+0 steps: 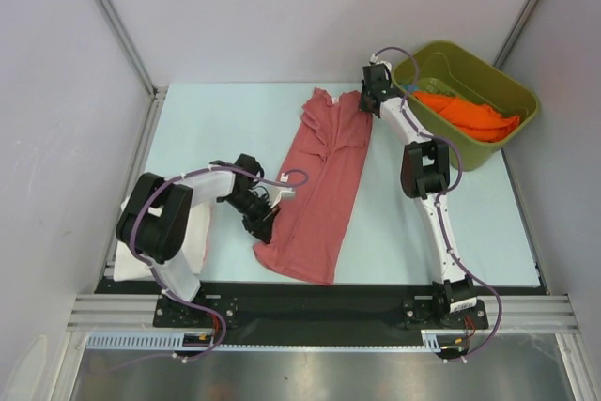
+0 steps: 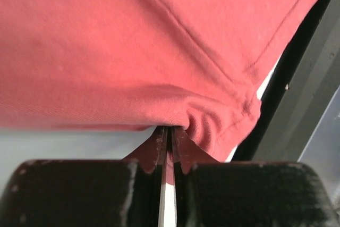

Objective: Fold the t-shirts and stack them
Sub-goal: Fold the tshirt

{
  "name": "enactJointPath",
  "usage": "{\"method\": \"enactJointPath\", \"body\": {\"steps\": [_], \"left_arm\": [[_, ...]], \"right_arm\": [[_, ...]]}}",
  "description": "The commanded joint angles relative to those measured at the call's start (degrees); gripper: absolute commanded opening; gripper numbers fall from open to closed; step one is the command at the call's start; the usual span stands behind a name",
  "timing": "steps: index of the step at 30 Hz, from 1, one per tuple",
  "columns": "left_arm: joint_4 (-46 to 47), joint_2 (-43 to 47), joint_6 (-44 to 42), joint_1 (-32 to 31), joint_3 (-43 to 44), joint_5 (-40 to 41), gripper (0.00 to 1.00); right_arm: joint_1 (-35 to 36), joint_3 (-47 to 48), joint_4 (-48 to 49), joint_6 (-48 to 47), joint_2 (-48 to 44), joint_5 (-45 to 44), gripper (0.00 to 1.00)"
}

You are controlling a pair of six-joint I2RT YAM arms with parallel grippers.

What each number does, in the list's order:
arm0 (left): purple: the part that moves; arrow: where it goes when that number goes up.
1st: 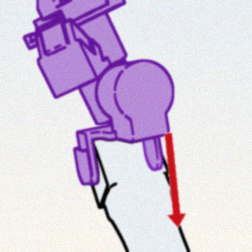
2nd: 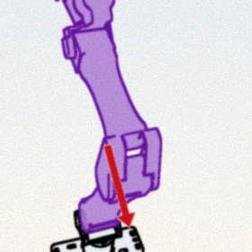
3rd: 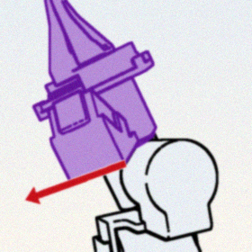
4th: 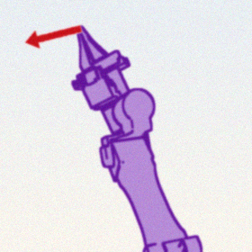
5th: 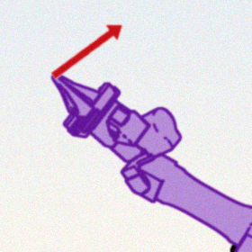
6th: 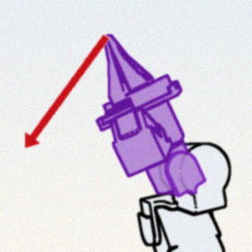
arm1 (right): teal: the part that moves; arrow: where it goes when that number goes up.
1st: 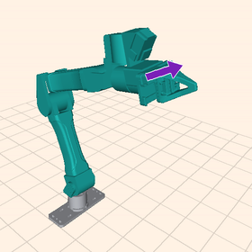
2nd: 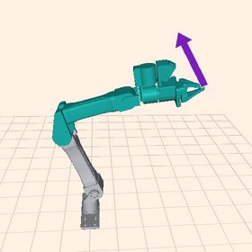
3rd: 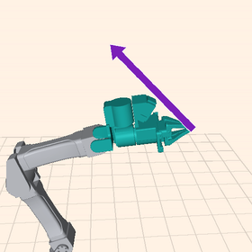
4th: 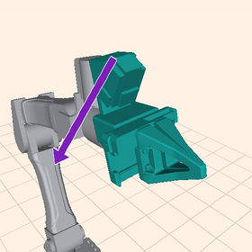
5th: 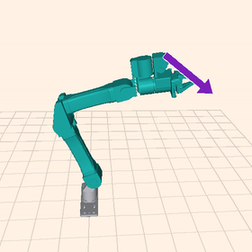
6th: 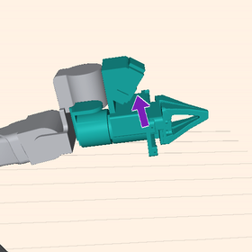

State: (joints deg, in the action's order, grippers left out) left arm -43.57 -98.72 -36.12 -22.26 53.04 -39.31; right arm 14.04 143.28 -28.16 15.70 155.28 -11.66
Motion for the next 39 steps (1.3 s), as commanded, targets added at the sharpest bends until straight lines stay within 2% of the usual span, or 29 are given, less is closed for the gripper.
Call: {"method": "enactJointPath", "body": {"steps": [1, 2, 4, 5, 6, 8, 11, 13, 14, 16, 17, 19, 21, 23, 27, 30, 32, 33, 34, 37, 39], "left_arm": [[-4.84, 2.56, -3.77, 0.2, -1.09, -0.86, 0.08], [-5.46, 3.0, -4.57, 0.2, -1.44, -0.25, 0.09], [-6.44, 3.97, -6.42, 0.29, -2.85, 1.25, 0.19], [-6.52, 4.06, -6.68, 0.2, -3.29, 1.6, 0.24], [-6.53, 4.41, -7.03, 0.2, -3.72, 1.6, 0.35], [-7.05, 5.11, -7.21, 0.2, -3.73, 1.6, 0.42], [-9.42, 7.13, -8.18, 1.07, -3.38, 1.87, 0.49], [-10.83, 9.58, -8.7, 3.09, -3.03, 1.34, 0.52], [-10.92, 10.29, -8.53, 6.58, -2.77, 0.38, 0.52], [-7.77, 12.05, -4.94, 10.38, -1.45, 0.02, 0.55], [-5.76, 12.4, -2.66, 13.27, -1.01, 0.37, 0.56], [-0.39, 12.67, 2.88, 14.0, 0.4, 3.87, 0.57], [1.9, 12.32, 5.52, 13.91, 1.54, 3.81, 0.57], [2.79, 12.15, 6.67, 13.91, 1.81, 2.93, 0.57], [2.62, 11.97, 6.59, 14.0, 1.55, 1.96, 0.58], [1.83, 12.23, 5.71, 14.0, 1.11, 1.96, 0.58], [1.12, 12.23, 5.36, 14.26, 1.02, 1.52, 0.58], [0.86, 12.06, 5.27, 14.35, 0.93, 1.52, 0.58], [0.77, 11.97, 5.27, 14.53, 0.93, 1.6, 0.57], [0.16, 11.79, 5.44, 14.61, 1.54, 1.34, 0.58], [-0.28, 11.88, 5.44, 14.7, 2.16, 1.08, 0.58]], "right_arm": [[-0.07, -1.33, 1.62, -3.93, -5.07, -1.79, 0.03], [-0.07, -2.04, 1.97, -4.36, -6.03, -1.09, 0.08], [0.28, -3.53, 2.5, -4.98, -7.09, -0.47, 0.19], [0.46, -4.32, 2.76, -5.33, -8.32, -0.29, 0.3], [0.81, -4.5, 2.5, -5.42, -8.85, -0.03, 0.34], [1.33, -4.5, 1.71, -5.68, -10.34, 1.19, 0.48], [2.48, -5.55, 2.05, -6.3, -14.3, 1.9, 0.57], [3.35, -7.75, 3.02, -5.86, -17.99, 2.78, 0.59], [3.71, -8.8, 4.51, -5.08, -19.3, 4.87, 0.57], [4.41, -13.36, 6.79, -1.66, -22.2, 8.91, 0.54], [5.55, -15.47, 10.37, -1.12, -22.74, 14.42, 0.54], [7.39, -18.21, 12.95, -1.11, -22.22, 15.61, 0.59], [10.91, -16.56, 12.87, -2.95, -19.95, 14.57, 0.66], [13.89, -10.33, 10.25, -5.58, -15.12, 11.77, 0.71], [17.06, -3.1, 10.41, -11.56, -8.6, 4.73, 0.78], [18.38, -3.1, 12.87, -14.91, -6.14, -0.55, 0.79], [18.65, -3.1, 13.39, -15.53, -5.43, -1.86, 0.76], [18.83, -3.1, 13.57, -15.62, -4.91, -3.35, 0.73], [19.09, -3.18, 14.53, -16.66, -4.47, -7.37, 0.64], [19.18, -3.19, 17.42, -19.04, -3.94, -12.84, 0.51], [18.83, -3.45, 19.01, -19.04, -4.11, -12.51, 0.45]]}}
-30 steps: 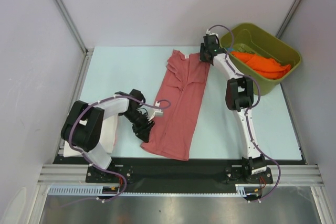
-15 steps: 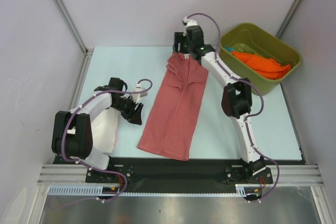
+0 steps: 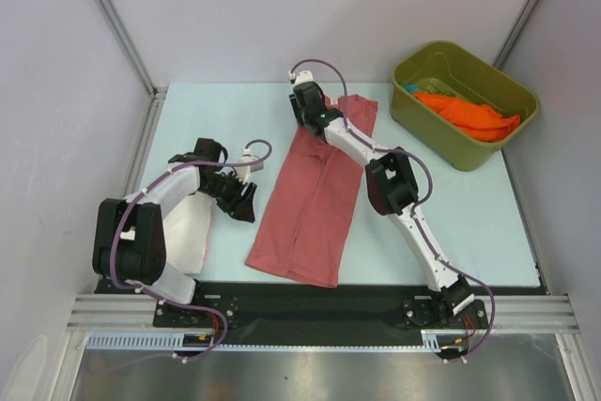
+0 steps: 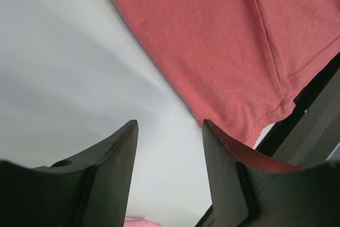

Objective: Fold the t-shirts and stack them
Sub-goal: Fold the tshirt

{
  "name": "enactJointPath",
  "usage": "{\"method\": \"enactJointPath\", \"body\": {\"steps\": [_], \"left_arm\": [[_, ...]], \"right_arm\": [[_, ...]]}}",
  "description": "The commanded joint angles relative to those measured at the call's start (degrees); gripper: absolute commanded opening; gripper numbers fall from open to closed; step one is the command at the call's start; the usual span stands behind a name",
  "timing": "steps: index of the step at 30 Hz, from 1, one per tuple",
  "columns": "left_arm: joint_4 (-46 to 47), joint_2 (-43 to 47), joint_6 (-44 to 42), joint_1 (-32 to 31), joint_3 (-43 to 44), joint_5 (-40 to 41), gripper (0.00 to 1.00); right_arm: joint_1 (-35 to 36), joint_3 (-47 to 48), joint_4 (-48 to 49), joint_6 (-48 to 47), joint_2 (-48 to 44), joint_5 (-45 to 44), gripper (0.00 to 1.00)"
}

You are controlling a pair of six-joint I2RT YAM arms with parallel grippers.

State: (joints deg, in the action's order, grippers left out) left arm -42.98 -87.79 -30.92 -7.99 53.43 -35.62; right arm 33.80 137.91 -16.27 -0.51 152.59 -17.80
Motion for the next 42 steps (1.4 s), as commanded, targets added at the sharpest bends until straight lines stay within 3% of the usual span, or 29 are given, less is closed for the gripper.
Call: {"method": "enactJointPath", "body": {"steps": [1, 3, 8, 23, 30, 33, 42], "left_arm": [[-1.05, 0.87, 0.24, 0.43, 1.85, -2.53, 0.58], [-0.96, 1.04, 0.33, 0.43, 1.94, -2.35, 0.58], [-0.96, 1.3, 0.51, 0.61, 1.77, -2.0, 0.57], [0.62, 1.57, 0.24, 0.69, 2.2, -0.51, 0.59], [1.76, 1.13, -0.11, -2.63, 1.33, 1.42, 0.6], [2.2, 1.04, -1.16, -5.88, 0.19, 3.09, 0.6], [-3.07, 3.5, -14.59, -10.37, -1.4, 4.41, 0.63]], "right_arm": [[-1.1, 1.84, 8.35, -2.74, -1.34, -6.19, 0.39], [-1.19, 1.93, 9.24, -3.0, -0.9, -6.8, 0.32], [-4.43, 2.54, 7.49, 1.29, 0.07, -6.55, 0.32], [-12.0, 2.98, -0.6, 11.32, 0.07, 1.01, 0.39], [-12.27, -0.7, -1.21, 11.05, -9.41, 3.3, 0.47], [-12.44, -5.96, -6.64, 13.86, -17.31, 2.77, 0.52], [-9.82, -52.71, -10.19, 26.41, -46.14, 4.78, 0.58]]}}
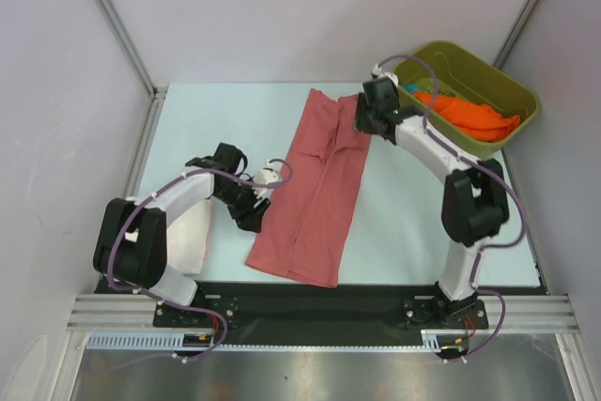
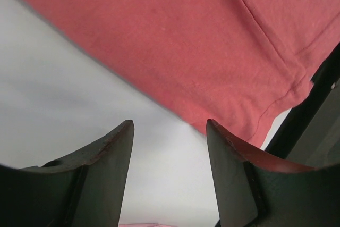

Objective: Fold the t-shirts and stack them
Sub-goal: Fold the tshirt

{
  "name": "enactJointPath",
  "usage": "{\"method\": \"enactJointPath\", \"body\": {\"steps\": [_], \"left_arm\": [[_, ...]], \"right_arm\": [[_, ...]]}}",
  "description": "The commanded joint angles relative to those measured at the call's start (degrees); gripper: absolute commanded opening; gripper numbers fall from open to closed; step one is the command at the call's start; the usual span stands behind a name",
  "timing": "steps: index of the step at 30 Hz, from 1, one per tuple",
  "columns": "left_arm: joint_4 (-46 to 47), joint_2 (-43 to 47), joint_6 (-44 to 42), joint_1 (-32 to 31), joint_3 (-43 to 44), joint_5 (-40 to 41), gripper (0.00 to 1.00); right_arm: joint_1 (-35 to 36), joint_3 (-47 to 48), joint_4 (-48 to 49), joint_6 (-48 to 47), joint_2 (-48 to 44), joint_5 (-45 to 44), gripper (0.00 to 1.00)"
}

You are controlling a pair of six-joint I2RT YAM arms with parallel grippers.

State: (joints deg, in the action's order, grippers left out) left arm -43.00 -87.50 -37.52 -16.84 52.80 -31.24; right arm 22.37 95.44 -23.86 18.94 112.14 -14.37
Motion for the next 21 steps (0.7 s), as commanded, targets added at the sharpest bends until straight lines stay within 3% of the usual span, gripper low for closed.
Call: {"method": "enactJointPath", "body": {"steps": [1, 6, 11, 14, 19, 21], "left_arm": [[-4.79, 4.09, -12.1, -1.96, -1.03, 0.13, 0.63], [-8.76, 12.24, -24.78, -3.2, -4.01, 2.06, 0.62], [-13.77, 18.24, -35.51, -4.6, -6.56, 3.73, 0.64], [-12.29, 21.84, -37.97, -6.44, -9.45, 3.91, 0.65], [-4.13, 28.95, -36.76, -12.86, -14.82, 4.61, 0.67], [-2.1, 29.32, -35.7, -14.7, -16.05, 4.53, 0.67]], "right_arm": [[2.23, -13.93, -1.82, 7.86, -7.27, 2.23, 0.58], [6.19, -28.7, 3.1, 13.39, -11.94, 6.97, 0.55], [7.69, -33.38, 4.52, 16.48, -11.59, 8.39, 0.51], [7.78, -35.67, 6.71, 17.36, -11.15, 8.66, 0.4], [5.59, -37.34, 7.07, 16.84, -9.75, 11.99, 0.05], [2.95, -38.48, 7.42, 15.34, -10.18, 12.61, 0.0]]}}
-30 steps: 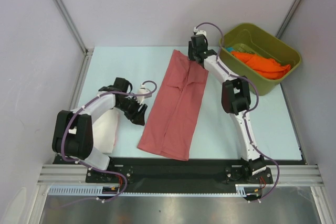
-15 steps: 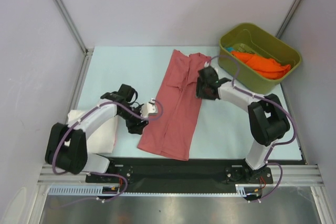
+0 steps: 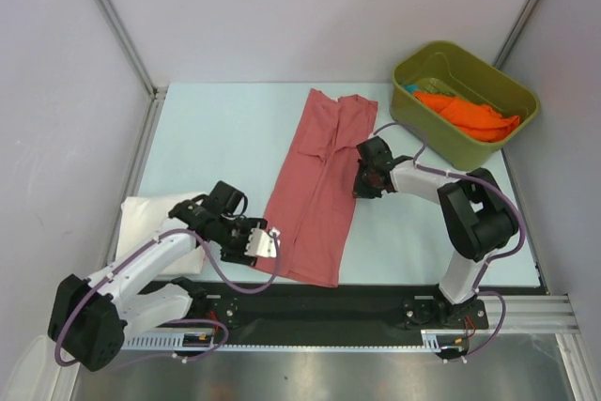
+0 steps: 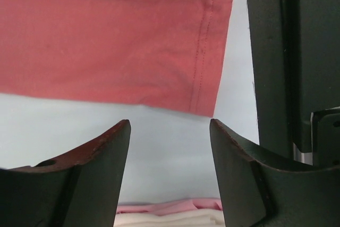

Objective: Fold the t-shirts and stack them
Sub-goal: Fold the tshirt

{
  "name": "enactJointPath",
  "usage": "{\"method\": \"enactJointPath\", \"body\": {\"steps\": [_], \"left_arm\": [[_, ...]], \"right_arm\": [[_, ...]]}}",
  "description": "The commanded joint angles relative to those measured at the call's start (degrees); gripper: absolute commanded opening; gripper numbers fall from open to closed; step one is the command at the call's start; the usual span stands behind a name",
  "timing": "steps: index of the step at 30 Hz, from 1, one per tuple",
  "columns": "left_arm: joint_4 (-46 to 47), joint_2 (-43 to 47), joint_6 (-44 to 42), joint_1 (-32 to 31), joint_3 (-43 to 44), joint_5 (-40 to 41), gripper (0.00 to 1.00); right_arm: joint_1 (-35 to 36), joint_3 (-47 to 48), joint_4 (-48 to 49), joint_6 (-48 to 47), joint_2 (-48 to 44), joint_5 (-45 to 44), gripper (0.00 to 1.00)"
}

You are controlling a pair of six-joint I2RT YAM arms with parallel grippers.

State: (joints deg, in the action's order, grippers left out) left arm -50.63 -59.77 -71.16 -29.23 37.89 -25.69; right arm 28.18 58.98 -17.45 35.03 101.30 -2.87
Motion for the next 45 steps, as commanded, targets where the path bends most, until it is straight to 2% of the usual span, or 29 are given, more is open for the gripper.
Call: {"method": "enactJointPath", "body": {"steps": [1, 10, 13, 14, 17, 22, 26, 30, 33, 34, 36, 37, 38, 39, 40, 41, 42, 44, 45], "left_arm": [[5.89, 1.41, -2.32, -2.93, -1.41, -0.85, 0.68], [8.96, -1.32, -9.17, -7.59, -4.58, 2.66, 0.69], [13.79, -2.72, -7.6, -9.78, -4.32, 1.88, 0.72], [14.76, -3.33, -7.07, -11.53, -3.71, 1.79, 0.72], [18.63, -6.49, -4.88, -15.74, -3.26, 2.13, 0.72], [23.91, -9.22, -3.38, -21.04, -4.93, 0.13, 0.72], [22.95, -12.73, -5.57, -21.04, -3.79, -2.78, 0.69], [24.25, -17.38, -6.63, -21.57, -2.91, -2.17, 0.66], [24.79, -19.24, -8.2, -22.18, -2.64, 0.11, 0.59], [24.79, -19.33, -8.56, -22.18, -2.73, 0.29, 0.52], [24.0, -19.33, -9.17, -22.45, -2.38, -0.23, 0.46], [23.91, -19.42, -9.0, -22.62, -2.29, -0.5, 0.37], [24.26, -19.42, -8.83, -22.97, -2.21, -0.59, 0.32], [24.44, -19.42, -8.3, -23.06, -2.29, -0.41, 0.2], [24.7, -19.07, -8.04, -23.06, -2.47, -0.5, 0.13], [25.05, -18.98, -6.82, -23.06, -2.56, -0.32, 0.05], [24.97, -18.81, -5.85, -23.06, -2.47, -0.32, 0.0], [24.62, -18.37, -2.69, -23.06, -1.16, 0.03, 0.0], [24.7, -18.11, 2.03, -22.8, -0.37, 0.29, 0.0]], "right_arm": [[-3.92, -2.29, 1.1, -1.44, 0.4, 1.12, 0.0], [-11.48, -1.68, -0.56, -10.32, -1.63, -0.11, 0.0], [-13.41, -0.62, -1.53, -12.6, -1.01, 1.63, 0.0], [-13.33, -0.36, -2.4, -12.87, -1.27, 4.08, 0.14], [-12.02, -1.67, -7.21, -11.21, -5.22, 3.06, 0.47], [-5.44, -10.17, -17.6, -6.21, -22.06, -4.42, 0.51], [2.12, -17.47, -23.14, 1.69, -31.48, 0.39, 0.51], [12.74, -20.83, -23.86, 7.23, -35.63, 2.35, 0.51], [15.67, -22.5, -23.85, 8.04, -35.21, 4.54, 0.51], [16.72, -22.85, -23.77, 8.39, -35.03, 5.41, 0.51], [17.78, -23.64, -23.33, 8.57, -34.68, 6.38, 0.49], [18.3, -24.52, -22.55, 8.66, -34.5, 7.69, 0.48], [18.57, -25.05, -22.28, 8.83, -34.41, 8.14, 0.44], [18.66, -25.49, -22.01, 9.01, -34.24, 8.5, 0.41], [18.66, -26.36, -21.4, 8.75, -34.24, 9.46, 0.36], [18.75, -26.63, -21.05, 8.48, -34.15, 9.81, 0.23], [18.66, -26.81, -20.7, 8.39, -33.97, 10.17, 0.16], [17.88, -26.73, -19.55, 7.26, -33.88, 12.18, 0.01], [17.0, -26.2, -19.55, 6.73, -33.8, 12.89, 0.0]]}}
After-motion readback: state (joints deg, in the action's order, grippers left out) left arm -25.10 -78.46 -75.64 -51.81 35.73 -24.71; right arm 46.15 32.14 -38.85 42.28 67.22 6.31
